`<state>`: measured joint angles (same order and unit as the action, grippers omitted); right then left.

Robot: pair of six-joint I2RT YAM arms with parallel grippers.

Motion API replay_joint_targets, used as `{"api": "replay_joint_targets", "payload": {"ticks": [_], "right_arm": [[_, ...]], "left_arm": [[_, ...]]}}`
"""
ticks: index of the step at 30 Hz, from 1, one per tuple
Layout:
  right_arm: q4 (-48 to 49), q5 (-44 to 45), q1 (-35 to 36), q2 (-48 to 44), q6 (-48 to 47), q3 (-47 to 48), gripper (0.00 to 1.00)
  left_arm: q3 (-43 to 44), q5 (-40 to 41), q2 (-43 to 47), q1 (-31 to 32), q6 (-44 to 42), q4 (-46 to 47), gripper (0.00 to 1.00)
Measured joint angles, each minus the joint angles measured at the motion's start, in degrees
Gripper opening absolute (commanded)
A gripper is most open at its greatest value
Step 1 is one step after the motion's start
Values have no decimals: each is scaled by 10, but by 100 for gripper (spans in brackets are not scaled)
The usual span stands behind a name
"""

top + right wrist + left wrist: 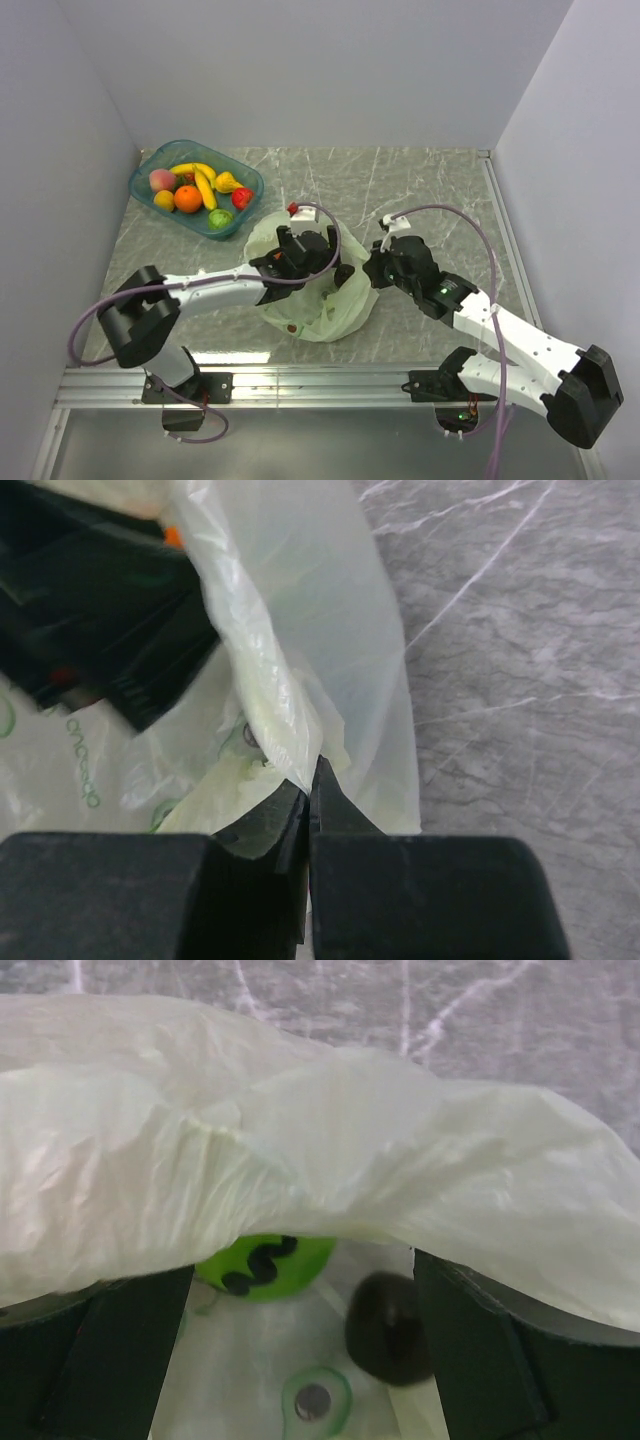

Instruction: Untie the knot of the plastic bag and take out the fruit

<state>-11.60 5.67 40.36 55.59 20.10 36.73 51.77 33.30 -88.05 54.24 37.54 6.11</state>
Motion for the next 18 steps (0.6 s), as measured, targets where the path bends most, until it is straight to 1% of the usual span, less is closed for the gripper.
{"api": "replay_joint_targets", "payload": {"ticks": [3, 9, 18], "right_arm": [[3, -23, 0, 9, 7, 0, 0], [25, -69, 0, 29, 23, 0, 0], [50, -94, 0, 49, 35, -4, 0]], "left_arm": [[13, 21, -46, -7, -12, 26, 98], [54, 50, -126, -23, -29, 46, 99], [102, 52, -200, -35, -39, 53, 96]]}}
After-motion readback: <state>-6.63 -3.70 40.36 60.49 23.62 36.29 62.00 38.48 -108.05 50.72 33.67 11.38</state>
